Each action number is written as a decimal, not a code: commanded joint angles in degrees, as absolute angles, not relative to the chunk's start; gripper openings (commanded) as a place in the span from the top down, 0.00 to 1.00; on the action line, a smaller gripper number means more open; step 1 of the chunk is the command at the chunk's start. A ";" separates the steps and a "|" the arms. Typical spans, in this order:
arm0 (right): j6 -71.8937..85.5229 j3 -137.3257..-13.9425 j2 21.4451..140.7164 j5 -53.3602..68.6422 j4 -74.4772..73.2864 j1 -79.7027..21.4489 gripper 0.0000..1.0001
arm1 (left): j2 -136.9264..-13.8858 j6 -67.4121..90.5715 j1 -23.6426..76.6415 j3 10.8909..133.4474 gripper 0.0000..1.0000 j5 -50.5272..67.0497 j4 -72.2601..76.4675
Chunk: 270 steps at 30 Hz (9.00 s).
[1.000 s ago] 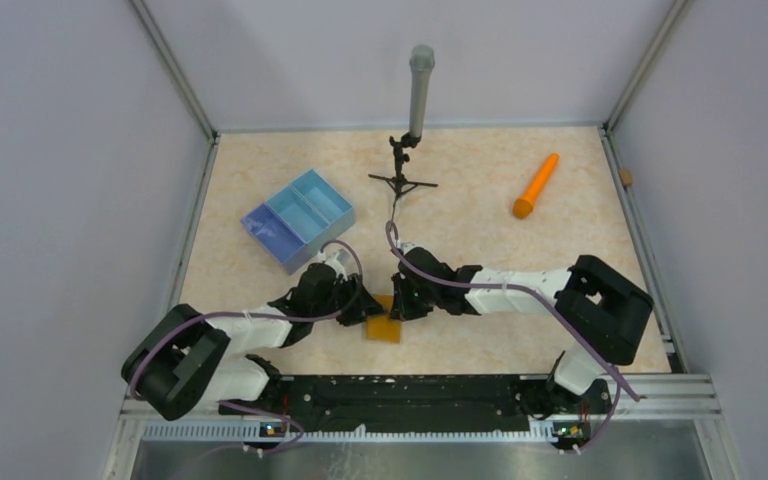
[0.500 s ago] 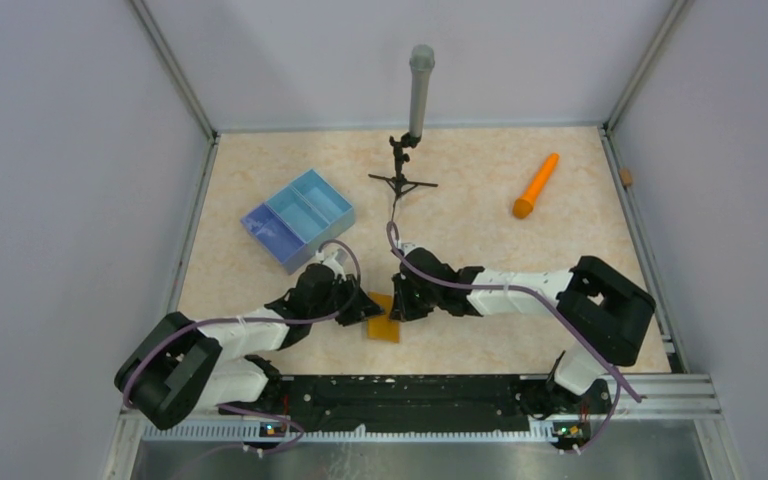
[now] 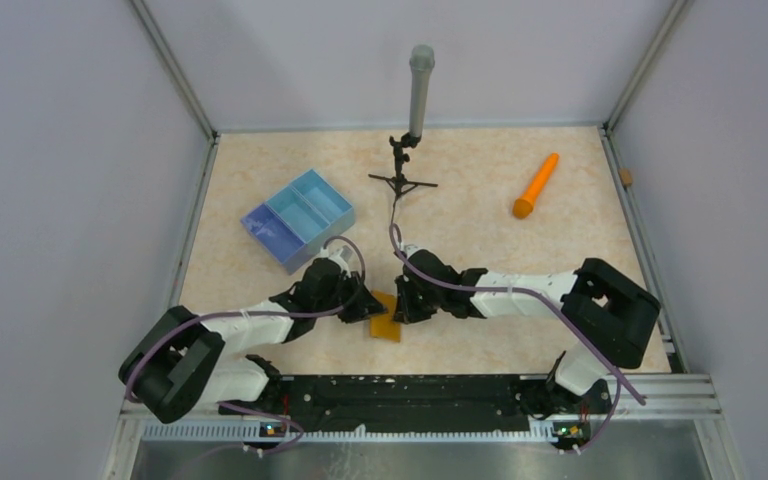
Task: Put the credit cards into the card holder
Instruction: Close the card holder at the center of the board.
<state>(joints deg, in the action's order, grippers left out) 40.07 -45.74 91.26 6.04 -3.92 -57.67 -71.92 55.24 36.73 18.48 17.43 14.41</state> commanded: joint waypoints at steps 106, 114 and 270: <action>40.99 -47.06 99.89 8.14 5.15 -55.67 1.00 | -76.07 52.03 41.36 20.43 1.00 13.31 9.62; 40.72 -51.34 102.02 8.44 4.23 -55.68 1.00 | -76.49 51.94 41.94 21.00 1.00 12.97 9.30; 48.66 -61.44 97.53 -10.11 -21.40 -57.29 0.81 | -91.80 66.19 50.27 10.99 1.00 -8.97 36.91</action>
